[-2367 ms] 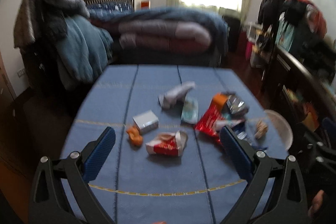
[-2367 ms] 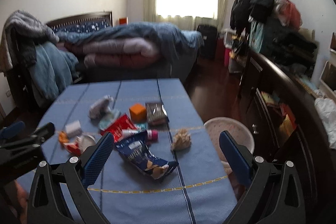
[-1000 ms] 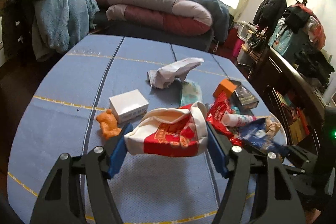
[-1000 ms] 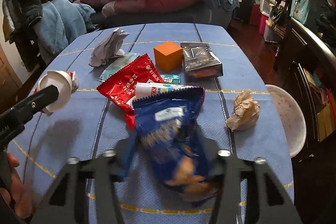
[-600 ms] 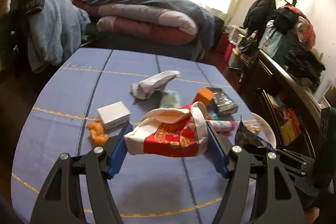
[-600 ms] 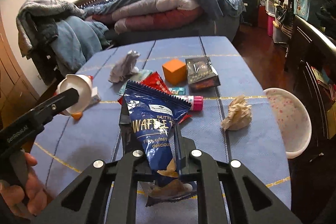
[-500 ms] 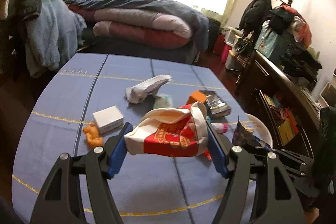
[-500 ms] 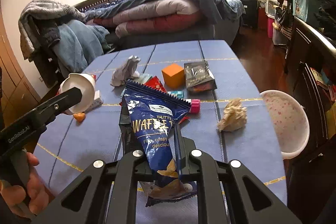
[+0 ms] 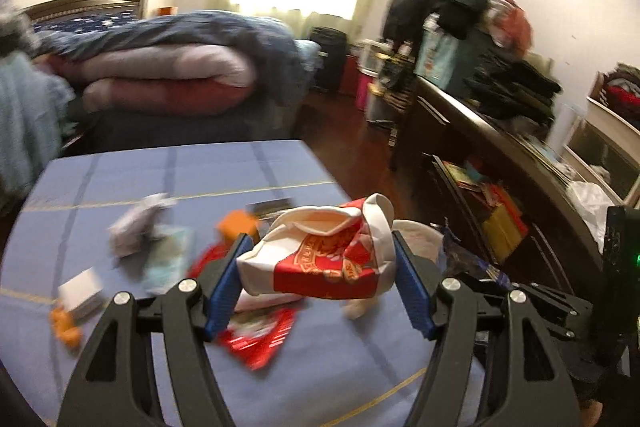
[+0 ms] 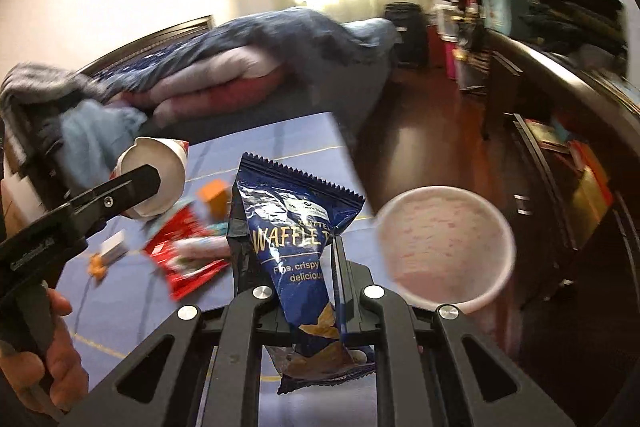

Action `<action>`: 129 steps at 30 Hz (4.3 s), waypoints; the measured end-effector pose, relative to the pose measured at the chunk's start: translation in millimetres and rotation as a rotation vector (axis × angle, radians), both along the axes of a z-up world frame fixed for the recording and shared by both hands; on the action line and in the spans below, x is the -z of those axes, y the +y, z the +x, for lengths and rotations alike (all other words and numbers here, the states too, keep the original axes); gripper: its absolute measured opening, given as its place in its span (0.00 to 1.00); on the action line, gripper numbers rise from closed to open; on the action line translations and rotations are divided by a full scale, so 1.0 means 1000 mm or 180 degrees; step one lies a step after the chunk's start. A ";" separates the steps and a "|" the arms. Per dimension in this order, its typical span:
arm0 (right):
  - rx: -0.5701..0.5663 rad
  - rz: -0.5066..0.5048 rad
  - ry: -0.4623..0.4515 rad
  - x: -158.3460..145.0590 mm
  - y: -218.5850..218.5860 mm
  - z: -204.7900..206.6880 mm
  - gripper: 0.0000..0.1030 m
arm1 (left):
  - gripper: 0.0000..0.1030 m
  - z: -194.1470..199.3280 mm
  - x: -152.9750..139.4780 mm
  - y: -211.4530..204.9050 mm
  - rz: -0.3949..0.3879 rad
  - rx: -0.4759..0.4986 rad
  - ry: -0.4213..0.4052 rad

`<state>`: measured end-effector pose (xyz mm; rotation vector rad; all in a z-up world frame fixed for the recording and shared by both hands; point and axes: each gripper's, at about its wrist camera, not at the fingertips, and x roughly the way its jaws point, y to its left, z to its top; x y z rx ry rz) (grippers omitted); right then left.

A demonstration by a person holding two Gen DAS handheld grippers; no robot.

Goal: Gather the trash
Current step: 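Carry both items over the pink-dotted wastebasket while both tools open to drop them, then move both open tools back over the table toward the remaining trash, then grasp the small white box with the left tool while the right tool grasps the orange gummy bear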

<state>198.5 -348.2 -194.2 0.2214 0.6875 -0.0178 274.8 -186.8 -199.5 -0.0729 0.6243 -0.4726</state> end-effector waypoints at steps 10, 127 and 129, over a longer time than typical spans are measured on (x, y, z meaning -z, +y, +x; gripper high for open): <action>0.0610 0.0052 0.0156 0.030 -0.100 0.028 0.13 | 0.67 0.050 0.025 -0.121 0.0081 0.0455 0.0232; -0.1966 -0.0544 0.0617 0.069 0.354 0.083 0.39 | 0.58 0.003 0.060 0.352 -0.0005 -0.2426 0.0497; -0.1933 -0.0517 0.0607 0.066 0.346 0.079 0.39 | 0.58 0.003 0.056 0.345 0.0010 -0.2395 0.0469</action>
